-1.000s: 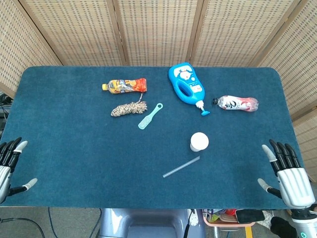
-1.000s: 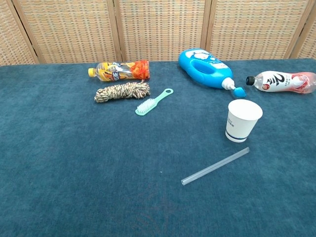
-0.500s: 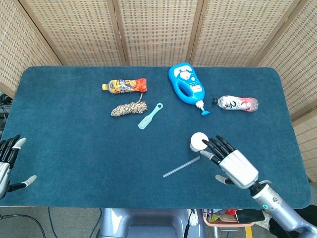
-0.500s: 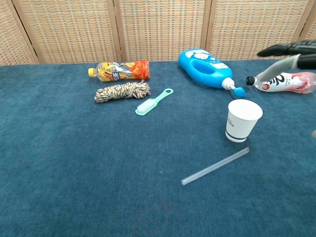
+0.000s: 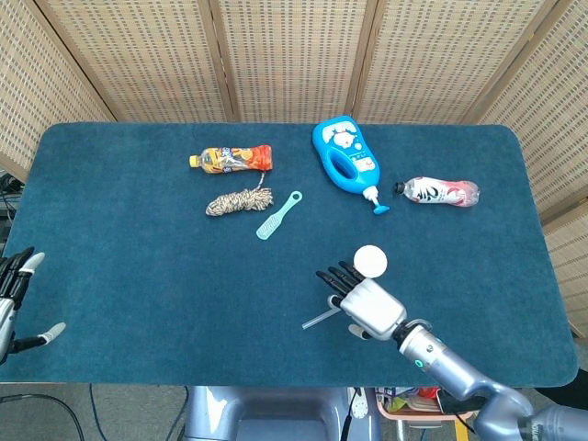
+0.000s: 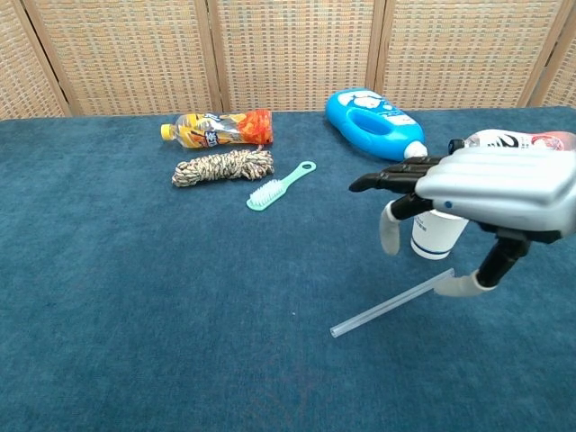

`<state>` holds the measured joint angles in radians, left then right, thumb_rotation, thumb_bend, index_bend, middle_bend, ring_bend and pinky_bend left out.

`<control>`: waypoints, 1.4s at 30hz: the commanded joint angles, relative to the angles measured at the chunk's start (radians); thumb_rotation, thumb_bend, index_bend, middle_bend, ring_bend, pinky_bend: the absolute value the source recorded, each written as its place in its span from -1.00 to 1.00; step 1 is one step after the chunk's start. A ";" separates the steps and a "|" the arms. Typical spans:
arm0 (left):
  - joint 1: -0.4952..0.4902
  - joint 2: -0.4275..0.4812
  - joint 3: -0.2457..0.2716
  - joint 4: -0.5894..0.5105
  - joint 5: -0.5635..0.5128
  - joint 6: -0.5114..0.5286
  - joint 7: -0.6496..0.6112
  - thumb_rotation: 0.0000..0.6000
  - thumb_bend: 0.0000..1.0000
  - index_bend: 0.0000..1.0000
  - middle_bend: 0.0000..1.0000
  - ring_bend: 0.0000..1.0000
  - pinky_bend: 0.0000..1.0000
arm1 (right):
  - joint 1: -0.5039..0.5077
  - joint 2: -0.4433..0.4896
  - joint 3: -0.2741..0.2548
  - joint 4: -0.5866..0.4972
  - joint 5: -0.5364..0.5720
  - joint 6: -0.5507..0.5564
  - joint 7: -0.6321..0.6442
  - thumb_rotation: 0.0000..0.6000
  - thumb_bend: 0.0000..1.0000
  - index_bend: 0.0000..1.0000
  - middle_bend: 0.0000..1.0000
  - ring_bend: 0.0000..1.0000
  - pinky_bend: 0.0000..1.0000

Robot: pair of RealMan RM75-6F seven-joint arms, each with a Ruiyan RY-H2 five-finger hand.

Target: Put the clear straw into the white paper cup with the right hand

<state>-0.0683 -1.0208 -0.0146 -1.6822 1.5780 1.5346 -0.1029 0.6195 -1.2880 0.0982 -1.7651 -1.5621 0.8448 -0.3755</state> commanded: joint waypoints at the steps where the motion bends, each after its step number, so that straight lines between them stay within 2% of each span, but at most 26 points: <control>1: 0.000 0.003 -0.001 0.000 0.000 0.000 -0.005 1.00 -0.77 -1.00 -1.00 -1.00 -1.00 | 0.030 -0.068 0.002 0.040 0.045 -0.031 -0.061 1.00 -0.26 -0.17 -1.00 -1.00 -1.00; 6: -0.001 0.006 0.000 0.003 0.000 -0.002 -0.012 1.00 -0.77 -1.00 -1.00 -1.00 -1.00 | 0.054 -0.142 0.001 0.085 0.095 -0.046 -0.119 1.00 -0.21 -0.17 -1.00 -1.00 -1.00; 16: -0.006 0.006 -0.003 0.004 -0.009 -0.013 -0.013 1.00 -0.77 -1.00 -1.00 -1.00 -1.00 | 0.080 -0.213 -0.027 0.168 0.154 -0.058 -0.171 1.00 -0.16 -0.16 -1.00 -1.00 -1.00; 30: -0.010 0.003 -0.003 0.001 -0.015 -0.023 -0.005 1.00 -0.77 -1.00 -1.00 -1.00 -1.00 | 0.087 -0.284 -0.060 0.289 0.101 -0.007 -0.060 1.00 -0.14 -0.07 -1.00 -1.00 -1.00; 42: -0.013 0.003 -0.004 0.000 -0.020 -0.028 -0.003 1.00 -0.77 -1.00 -1.00 -1.00 -1.00 | 0.087 -0.310 -0.074 0.343 0.099 0.002 -0.004 1.00 -0.14 -0.03 -1.00 -1.00 -1.00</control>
<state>-0.0807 -1.0175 -0.0187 -1.6820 1.5586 1.5065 -0.1061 0.7072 -1.5959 0.0253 -1.4248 -1.4620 0.8460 -0.3829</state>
